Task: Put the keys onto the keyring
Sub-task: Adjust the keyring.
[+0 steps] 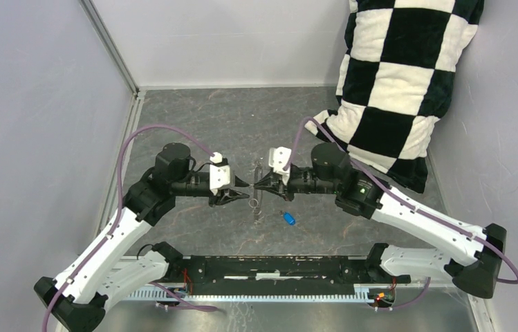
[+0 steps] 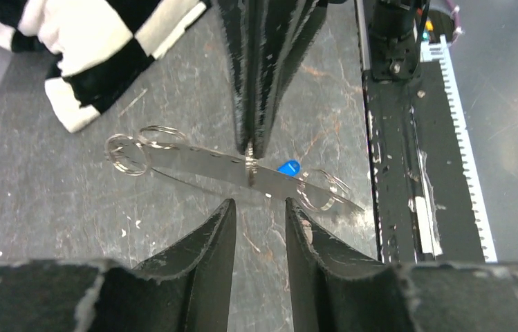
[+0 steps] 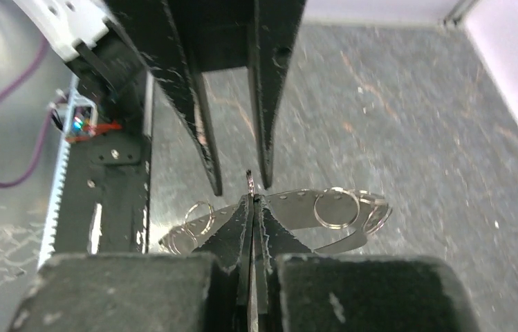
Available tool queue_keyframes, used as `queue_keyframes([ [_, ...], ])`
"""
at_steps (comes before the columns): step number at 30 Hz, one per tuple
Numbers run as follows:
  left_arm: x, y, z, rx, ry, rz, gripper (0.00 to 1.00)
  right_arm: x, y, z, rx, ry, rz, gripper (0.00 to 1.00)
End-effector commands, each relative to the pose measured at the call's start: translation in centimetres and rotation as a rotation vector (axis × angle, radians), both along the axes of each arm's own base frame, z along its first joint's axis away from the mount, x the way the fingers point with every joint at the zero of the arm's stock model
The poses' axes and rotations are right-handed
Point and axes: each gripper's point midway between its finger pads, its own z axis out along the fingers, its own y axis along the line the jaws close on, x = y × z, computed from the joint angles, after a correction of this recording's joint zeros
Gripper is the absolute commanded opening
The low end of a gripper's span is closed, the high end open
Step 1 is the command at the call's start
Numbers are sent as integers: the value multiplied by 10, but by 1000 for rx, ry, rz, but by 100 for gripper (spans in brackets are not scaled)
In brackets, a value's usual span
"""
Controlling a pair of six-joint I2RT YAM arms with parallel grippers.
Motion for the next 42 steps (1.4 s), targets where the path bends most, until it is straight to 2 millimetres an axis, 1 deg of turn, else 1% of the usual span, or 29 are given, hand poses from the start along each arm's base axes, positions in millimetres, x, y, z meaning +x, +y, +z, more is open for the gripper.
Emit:
queue_keyframes([
  [1, 2, 7, 3, 49, -67, 0, 38, 18, -10, -18, -182, -32, -97, 1],
  [2, 1, 7, 2, 53, -69, -3, 38, 21, -10, -22, -209, -30, -112, 1],
  [4, 0, 9, -1, 58, -68, -4, 37, 22, -9, -23, -232, -40, -119, 1],
  [14, 7, 3, -12, 45, -42, 5, 35, 9, 6, -22, -245, -31, -52, 1],
  [18, 3, -3, -11, 33, 6, -26, 35, 5, 13, -23, -246, -25, -30, 1],
  [23, -4, -2, -14, 41, 29, -53, 34, 5, 15, -23, -255, -31, -30, 1],
  [25, -6, -2, -15, 48, 34, -61, 31, 5, 17, -22, -255, -32, -28, 0],
  [28, -3, -1, -18, 57, 35, -53, 22, 3, 19, -20, -248, -28, -17, 1],
  [33, -4, -2, -20, 60, 32, -61, 20, -2, 23, -13, -216, -20, 7, 1],
  [35, -2, -1, -18, 61, 19, -58, 13, -2, 23, -13, -215, -19, 8, 1],
  [37, -1, -1, -18, 63, 7, -58, 4, -3, 23, -13, -210, -16, 9, 1],
  [39, -3, -1, -18, 63, 7, -64, 2, -5, 23, -11, -201, -14, 16, 1],
  [40, -4, -1, -18, 64, 4, -75, 2, -6, 24, -9, -195, -13, 20, 1],
  [41, -6, -1, -17, 61, 1, -88, 2, -6, 24, -7, -187, -11, 20, 5],
  [42, -8, -2, -16, 55, -6, -103, 2, -6, 23, -4, -175, -10, 13, 14],
])
